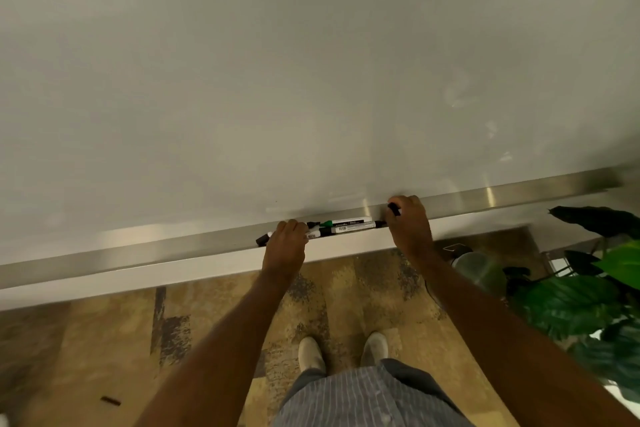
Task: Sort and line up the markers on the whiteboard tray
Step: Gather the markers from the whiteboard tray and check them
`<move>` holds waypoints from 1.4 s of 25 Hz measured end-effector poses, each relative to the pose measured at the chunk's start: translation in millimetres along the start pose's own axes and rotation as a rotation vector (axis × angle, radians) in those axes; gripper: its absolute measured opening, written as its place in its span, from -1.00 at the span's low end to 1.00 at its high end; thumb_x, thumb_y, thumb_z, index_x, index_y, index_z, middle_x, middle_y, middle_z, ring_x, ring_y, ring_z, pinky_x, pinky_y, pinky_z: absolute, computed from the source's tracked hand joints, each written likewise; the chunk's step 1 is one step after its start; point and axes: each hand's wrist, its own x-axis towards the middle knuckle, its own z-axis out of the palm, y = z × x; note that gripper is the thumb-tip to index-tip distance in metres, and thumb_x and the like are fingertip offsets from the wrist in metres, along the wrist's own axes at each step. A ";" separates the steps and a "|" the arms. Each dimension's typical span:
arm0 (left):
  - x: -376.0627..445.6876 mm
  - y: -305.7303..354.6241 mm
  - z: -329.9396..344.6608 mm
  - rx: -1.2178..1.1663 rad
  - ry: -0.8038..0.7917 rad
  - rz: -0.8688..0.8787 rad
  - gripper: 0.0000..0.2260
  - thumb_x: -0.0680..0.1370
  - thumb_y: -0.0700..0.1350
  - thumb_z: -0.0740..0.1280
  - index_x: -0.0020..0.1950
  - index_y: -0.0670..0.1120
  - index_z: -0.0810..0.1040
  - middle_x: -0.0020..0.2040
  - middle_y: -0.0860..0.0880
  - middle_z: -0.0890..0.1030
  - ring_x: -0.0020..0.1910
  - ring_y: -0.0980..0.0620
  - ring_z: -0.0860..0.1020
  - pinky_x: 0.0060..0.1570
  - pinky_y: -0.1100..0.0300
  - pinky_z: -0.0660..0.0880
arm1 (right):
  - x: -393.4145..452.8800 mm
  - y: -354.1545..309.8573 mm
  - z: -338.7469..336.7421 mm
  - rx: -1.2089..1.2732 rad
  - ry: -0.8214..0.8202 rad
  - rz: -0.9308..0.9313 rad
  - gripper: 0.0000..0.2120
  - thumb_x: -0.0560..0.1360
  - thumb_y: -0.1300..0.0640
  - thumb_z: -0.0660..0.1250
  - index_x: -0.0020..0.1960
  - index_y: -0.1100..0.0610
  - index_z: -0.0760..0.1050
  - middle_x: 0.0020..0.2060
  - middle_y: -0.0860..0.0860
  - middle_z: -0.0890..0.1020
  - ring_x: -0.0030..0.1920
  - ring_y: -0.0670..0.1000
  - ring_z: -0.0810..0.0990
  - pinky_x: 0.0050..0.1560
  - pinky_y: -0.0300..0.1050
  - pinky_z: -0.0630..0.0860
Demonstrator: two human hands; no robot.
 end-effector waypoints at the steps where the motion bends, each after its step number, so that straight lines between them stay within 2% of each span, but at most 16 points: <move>1: -0.4 5.8 -1.0 -0.019 0.018 0.015 -0.74 0.64 -0.20 0.26 0.31 -0.13 0.54 0.25 -0.10 0.59 0.22 -0.08 0.50 0.19 0.09 0.47 | -5.0 -3.0 -0.2 0.081 0.042 0.010 -0.79 0.60 0.15 0.31 0.22 0.16 0.55 0.14 0.12 0.56 0.12 0.08 0.54 0.17 -0.10 0.55; 2: -3.3 13.1 -3.0 -0.068 0.054 0.019 -0.75 0.64 -0.20 0.25 0.31 -0.12 0.55 0.24 -0.08 0.60 0.21 -0.07 0.50 0.19 0.11 0.46 | -12.3 -6.8 -0.7 0.167 0.083 0.032 -0.77 0.59 0.16 0.33 0.23 0.17 0.56 0.13 0.11 0.59 0.10 0.05 0.55 0.10 -0.23 0.52; 4: -6.9 31.9 -11.4 -0.367 0.155 -0.089 -0.81 0.65 -0.15 0.27 0.23 -0.09 0.59 0.14 -0.05 0.64 0.12 -0.04 0.53 0.09 0.17 0.46 | -26.9 -12.9 -0.9 0.372 0.117 0.168 -0.77 0.58 0.17 0.35 0.22 0.17 0.58 0.11 0.09 0.64 0.04 0.02 0.59 -0.06 -0.38 0.46; 6: -8.9 48.3 -16.3 -0.762 0.231 -0.285 -0.89 0.64 -0.12 0.31 0.12 -0.07 0.61 0.00 -0.05 0.67 0.00 -0.07 0.60 -0.03 0.19 0.49 | -43.1 -15.8 -0.8 0.644 0.071 0.340 -0.79 0.57 0.24 0.36 0.20 0.16 0.59 0.08 0.11 0.68 -0.01 0.01 0.63 -0.11 -0.33 0.51; 8: -11.4 56.7 -19.3 -1.194 0.255 -0.494 -0.93 0.61 -0.19 0.35 0.07 -0.14 0.59 -0.04 -0.14 0.67 -0.02 -0.16 0.65 -0.02 0.11 0.57 | -58.6 -19.8 -2.5 0.829 -0.022 0.430 -0.77 0.56 0.30 0.36 0.20 0.18 0.60 0.07 0.13 0.69 0.00 0.01 0.65 -0.07 -0.25 0.59; 11: -20.1 58.1 -26.0 -1.840 0.208 -0.659 -0.94 0.60 -0.31 0.33 0.05 -0.19 0.56 -0.04 -0.18 0.64 -0.01 -0.13 0.66 0.12 0.01 0.61 | -75.3 -27.2 -1.6 0.926 -0.107 0.445 -0.77 0.55 0.34 0.37 0.17 0.19 0.62 0.04 0.14 0.70 0.04 0.06 0.68 -0.02 -0.23 0.65; 13: -26.0 57.4 -26.5 -2.032 0.165 -0.738 -0.94 0.60 -0.29 0.33 -0.01 -0.16 0.57 -0.05 -0.16 0.66 -0.01 -0.11 0.66 0.07 0.04 0.61 | -83.0 -31.4 0.5 0.921 -0.129 0.438 -0.77 0.55 0.33 0.38 0.18 0.18 0.62 0.03 0.12 0.71 0.05 0.06 0.69 -0.01 -0.23 0.66; 17: -30.2 57.7 -23.5 -2.137 0.174 -0.849 -0.96 0.61 -0.22 0.34 0.01 -0.18 0.57 -0.02 -0.19 0.67 0.04 -0.15 0.65 0.06 0.01 0.59 | -89.9 -35.5 3.3 0.930 -0.153 0.431 -0.79 0.56 0.33 0.38 0.14 0.13 0.63 0.02 0.09 0.71 0.03 0.03 0.71 -0.06 -0.26 0.67; 22: -30.6 56.0 -23.7 -2.135 0.166 -0.861 -0.96 0.60 -0.24 0.36 0.02 -0.18 0.58 -0.03 -0.18 0.69 0.03 -0.14 0.66 -0.02 0.04 0.64 | -95.8 -42.5 5.7 0.926 -0.176 0.402 -0.81 0.56 0.34 0.36 0.07 0.10 0.63 -0.03 0.07 0.71 -0.04 -0.01 0.71 -0.12 -0.29 0.66; 26: -31.9 51.3 -21.5 -2.123 0.163 -0.891 -0.93 0.61 -0.24 0.35 0.07 -0.19 0.58 -0.01 -0.18 0.69 0.03 -0.13 0.67 -0.10 0.11 0.68 | -98.9 -44.1 6.6 0.899 -0.191 0.382 -0.81 0.57 0.33 0.36 0.11 0.13 0.63 -0.02 0.06 0.71 -0.04 -0.02 0.72 -0.12 -0.30 0.66; 35: -34.0 43.4 -23.8 -2.156 0.182 -0.934 -0.91 0.60 -0.27 0.35 0.10 -0.23 0.55 0.05 -0.23 0.66 0.09 -0.16 0.64 0.13 -0.01 0.58 | -104.1 -49.5 12.5 0.924 -0.121 0.364 -0.80 0.57 0.32 0.37 0.12 0.10 0.63 0.01 0.03 0.71 0.00 -0.01 0.72 -0.04 -0.26 0.67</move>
